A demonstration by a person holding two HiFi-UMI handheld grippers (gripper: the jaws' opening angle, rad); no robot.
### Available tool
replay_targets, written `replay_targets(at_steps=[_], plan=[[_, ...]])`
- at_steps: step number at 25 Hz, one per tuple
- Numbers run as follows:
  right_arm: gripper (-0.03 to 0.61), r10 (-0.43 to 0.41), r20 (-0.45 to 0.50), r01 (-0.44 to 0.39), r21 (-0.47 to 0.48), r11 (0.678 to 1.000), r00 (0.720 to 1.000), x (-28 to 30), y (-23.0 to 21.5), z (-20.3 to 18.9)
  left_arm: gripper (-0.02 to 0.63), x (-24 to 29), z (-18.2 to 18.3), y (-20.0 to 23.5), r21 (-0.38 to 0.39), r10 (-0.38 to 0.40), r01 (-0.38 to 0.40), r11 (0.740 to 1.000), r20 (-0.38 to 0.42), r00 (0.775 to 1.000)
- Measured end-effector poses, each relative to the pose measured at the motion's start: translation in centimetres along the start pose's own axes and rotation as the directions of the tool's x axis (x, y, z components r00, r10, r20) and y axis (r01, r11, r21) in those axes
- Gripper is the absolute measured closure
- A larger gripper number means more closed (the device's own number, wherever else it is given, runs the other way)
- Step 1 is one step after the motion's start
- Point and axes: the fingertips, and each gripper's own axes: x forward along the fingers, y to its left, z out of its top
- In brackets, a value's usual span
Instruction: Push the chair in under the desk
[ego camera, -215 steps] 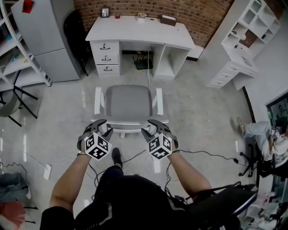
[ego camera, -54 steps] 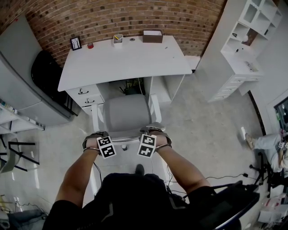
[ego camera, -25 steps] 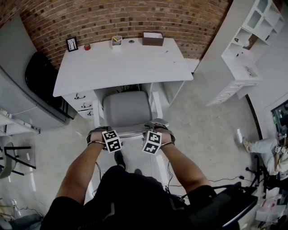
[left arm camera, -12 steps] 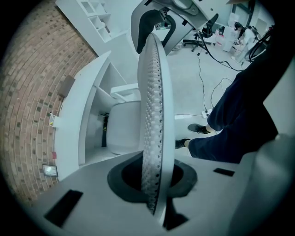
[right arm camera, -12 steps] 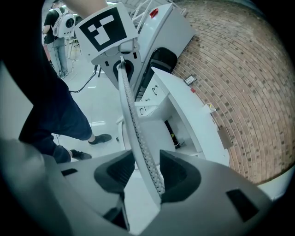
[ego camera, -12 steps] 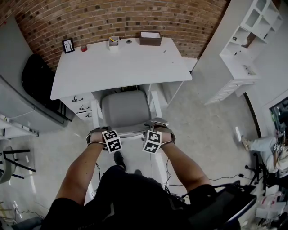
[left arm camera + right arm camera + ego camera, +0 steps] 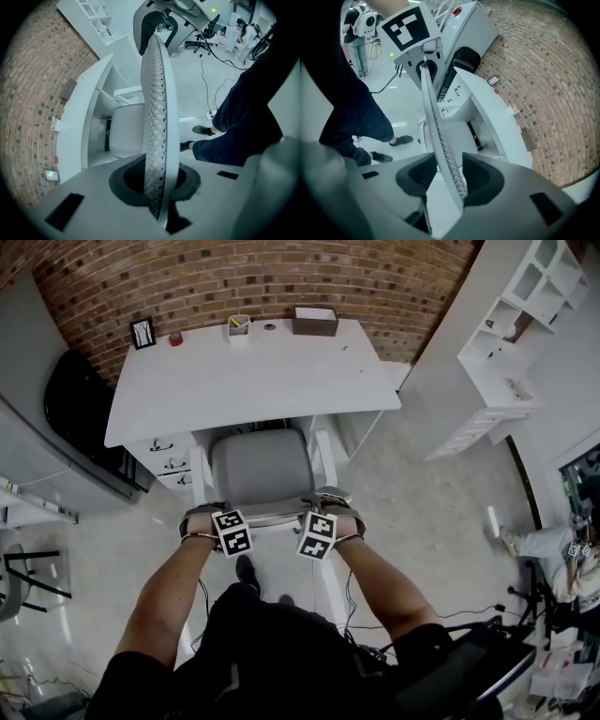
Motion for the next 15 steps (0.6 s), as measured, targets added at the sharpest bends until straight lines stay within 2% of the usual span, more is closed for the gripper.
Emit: replay_targets(at_steps=[7,11,15], plan=[[0.400,-0.007,-0.010,0.008,0.019,1.000,1.000,0.2,0.5,0.3,0.568,0.4,-0.5,0.2,0.009,0.031,-0.032,0.999,0.028,0.999],[0.396,-0.026,0.001,0.026,0.030,0.999,1.000,-0.2,0.8,0.4,0.553,0.1,-0.4,0.2,-0.014,0.064,-0.064,0.998,0.082,0.995],[0.388,-0.025,0.049,0.020,0.096,0.995,0.998,-1.2,0.7,0.8,0.510,-1.2,-0.3,0.3,-0.034,0.113,-0.109,0.993,0.146,0.983]])
